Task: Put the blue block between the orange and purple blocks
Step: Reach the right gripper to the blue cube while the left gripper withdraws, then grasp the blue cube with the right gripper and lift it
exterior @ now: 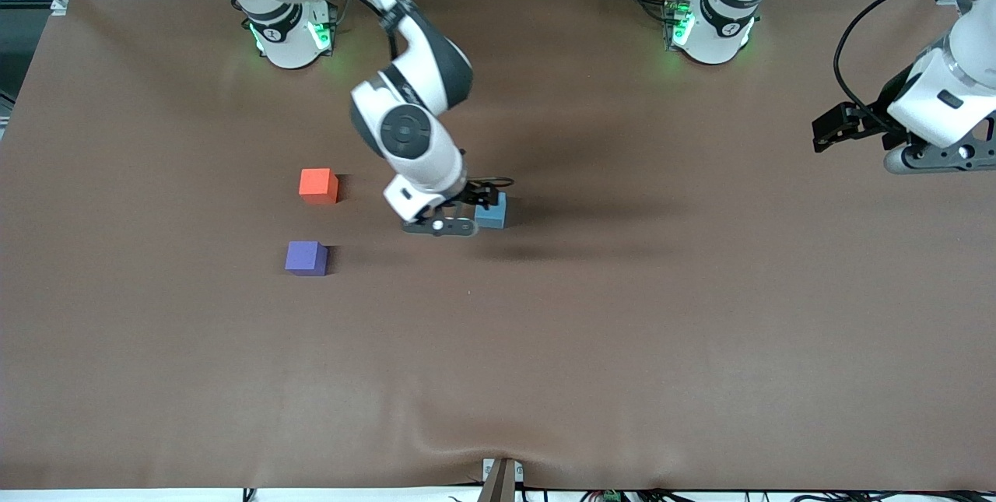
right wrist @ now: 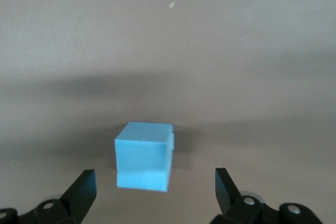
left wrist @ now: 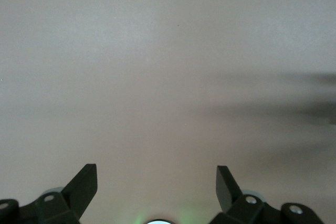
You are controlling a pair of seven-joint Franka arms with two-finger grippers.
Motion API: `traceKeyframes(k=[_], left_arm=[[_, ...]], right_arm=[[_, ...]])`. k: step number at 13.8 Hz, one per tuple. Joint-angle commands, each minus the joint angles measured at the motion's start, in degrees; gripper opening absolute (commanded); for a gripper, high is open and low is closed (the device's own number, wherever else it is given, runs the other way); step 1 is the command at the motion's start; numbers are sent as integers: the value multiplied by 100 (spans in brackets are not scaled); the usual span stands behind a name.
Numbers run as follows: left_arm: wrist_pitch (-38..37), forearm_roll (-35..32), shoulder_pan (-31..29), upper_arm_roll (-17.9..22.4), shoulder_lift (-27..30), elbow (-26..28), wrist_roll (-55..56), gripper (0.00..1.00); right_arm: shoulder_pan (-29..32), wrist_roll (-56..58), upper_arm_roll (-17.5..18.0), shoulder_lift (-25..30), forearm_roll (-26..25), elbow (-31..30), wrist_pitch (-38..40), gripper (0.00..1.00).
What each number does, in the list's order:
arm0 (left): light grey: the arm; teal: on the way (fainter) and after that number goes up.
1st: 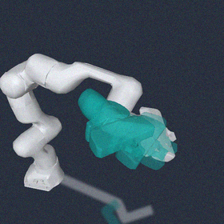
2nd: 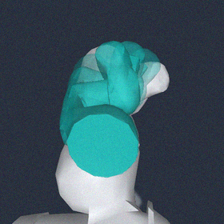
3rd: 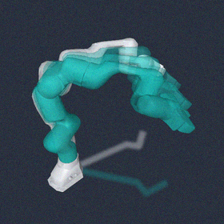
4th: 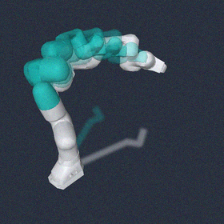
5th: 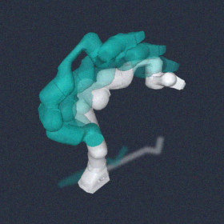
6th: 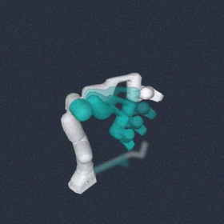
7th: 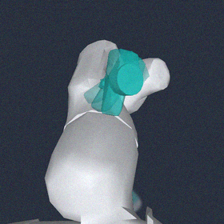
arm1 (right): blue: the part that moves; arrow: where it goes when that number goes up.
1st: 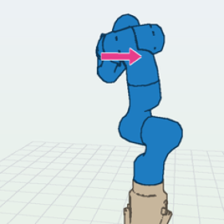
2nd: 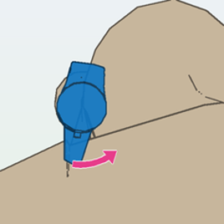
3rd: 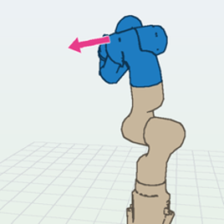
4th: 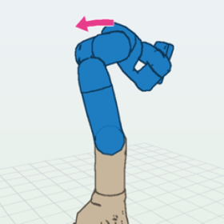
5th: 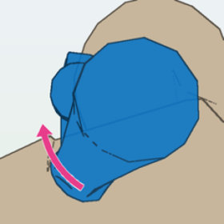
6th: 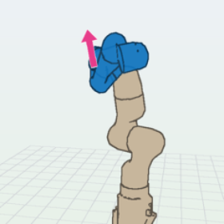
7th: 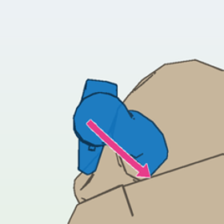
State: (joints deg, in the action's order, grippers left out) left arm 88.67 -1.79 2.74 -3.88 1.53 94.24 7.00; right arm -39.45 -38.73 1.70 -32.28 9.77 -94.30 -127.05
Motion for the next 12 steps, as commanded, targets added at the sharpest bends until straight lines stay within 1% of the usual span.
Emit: traceKeyframes(k=[1, 3, 5, 7, 9, 11, 12], left_arm=[[-95, 109, 69, 89, 128, -27, -102, 100], [-341, 117, 61, 63, 93, -248, -102, 100], [-490, 179, 34, 62, 110, -275, -111, 100], [-640, 188, 25, 62, 128, -371, -276, 100], [-693, 170, -1, 97, 128, -494, -750, 100], [-693, 152, -10, 106, 128, -521, -753, 100], [-676, 170, -36, 106, 102, -538, -726, 100]], right_arm=[[-159, -196, -47, -260, -124, 131, -188, 100], [-247, -363, -47, -375, -395, 122, -275, 100], [-326, -529, -38, -480, -423, 122, -407, 100], [-405, -793, -38, -594, -423, 122, -705, 100], [-467, -803, -38, -630, -432, 87, -715, 100], [-502, -803, -38, -647, -476, 87, -707, 100], [-502, -803, -47, -682, -485, 78, -707, 94]])
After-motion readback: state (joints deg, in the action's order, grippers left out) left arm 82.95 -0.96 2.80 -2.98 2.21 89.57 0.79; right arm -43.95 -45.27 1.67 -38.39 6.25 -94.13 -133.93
